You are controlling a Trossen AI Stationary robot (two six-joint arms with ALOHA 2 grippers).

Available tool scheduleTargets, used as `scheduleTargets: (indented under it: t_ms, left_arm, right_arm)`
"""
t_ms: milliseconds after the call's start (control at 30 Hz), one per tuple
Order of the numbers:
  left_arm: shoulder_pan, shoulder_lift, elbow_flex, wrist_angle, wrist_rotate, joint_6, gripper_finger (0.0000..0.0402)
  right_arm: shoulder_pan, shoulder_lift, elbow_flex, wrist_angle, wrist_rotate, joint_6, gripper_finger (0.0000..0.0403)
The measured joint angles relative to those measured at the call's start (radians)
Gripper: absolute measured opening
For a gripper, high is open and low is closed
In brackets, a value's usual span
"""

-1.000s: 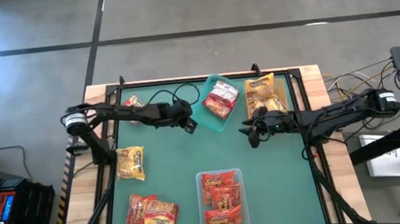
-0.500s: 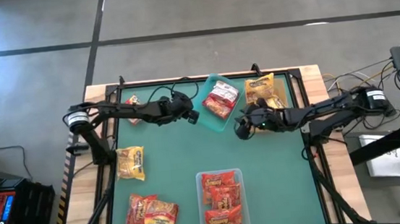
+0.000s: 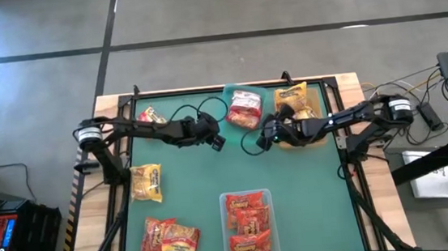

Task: Sort Maruchan noodles
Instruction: Put the top red noodle pack into the transparent green bin

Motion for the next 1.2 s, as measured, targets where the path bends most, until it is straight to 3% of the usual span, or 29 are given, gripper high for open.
scheduleTargets:
  t_ms: [300, 733, 900, 1067, 1200]
  left_arm:
    - [-0.067, -0.002, 0.0, -0.031, -0.026, -0.008, 0.0075]
    - [-0.065, -0.142, 0.0, -0.303, -0.185, -0.065, 0.0075]
    - [-0.029, -0.225, 0.0, -0.579, -0.349, -0.263, 0.0075]
    - [0.034, -0.237, -0.004, -0.772, -0.374, -0.49, 0.0075]
    - [0.078, -0.213, -0.015, -0.854, -0.398, -0.562, 0.0075]
  right_arm:
    - [-0.049, 0.032, 0.04, 0.006, -0.002, -0.04, 0.0194]
    - [-0.045, -0.124, 0.038, -0.076, 0.002, -0.047, 0.0194]
    - [-0.024, -0.162, 0.032, -0.12, -0.002, -0.028, 0.0194]
    - [0.008, -0.165, 0.026, -0.121, -0.003, -0.003, 0.0194]
    - [0.043, -0.165, 0.025, -0.121, -0.002, -0.002, 0.0194]
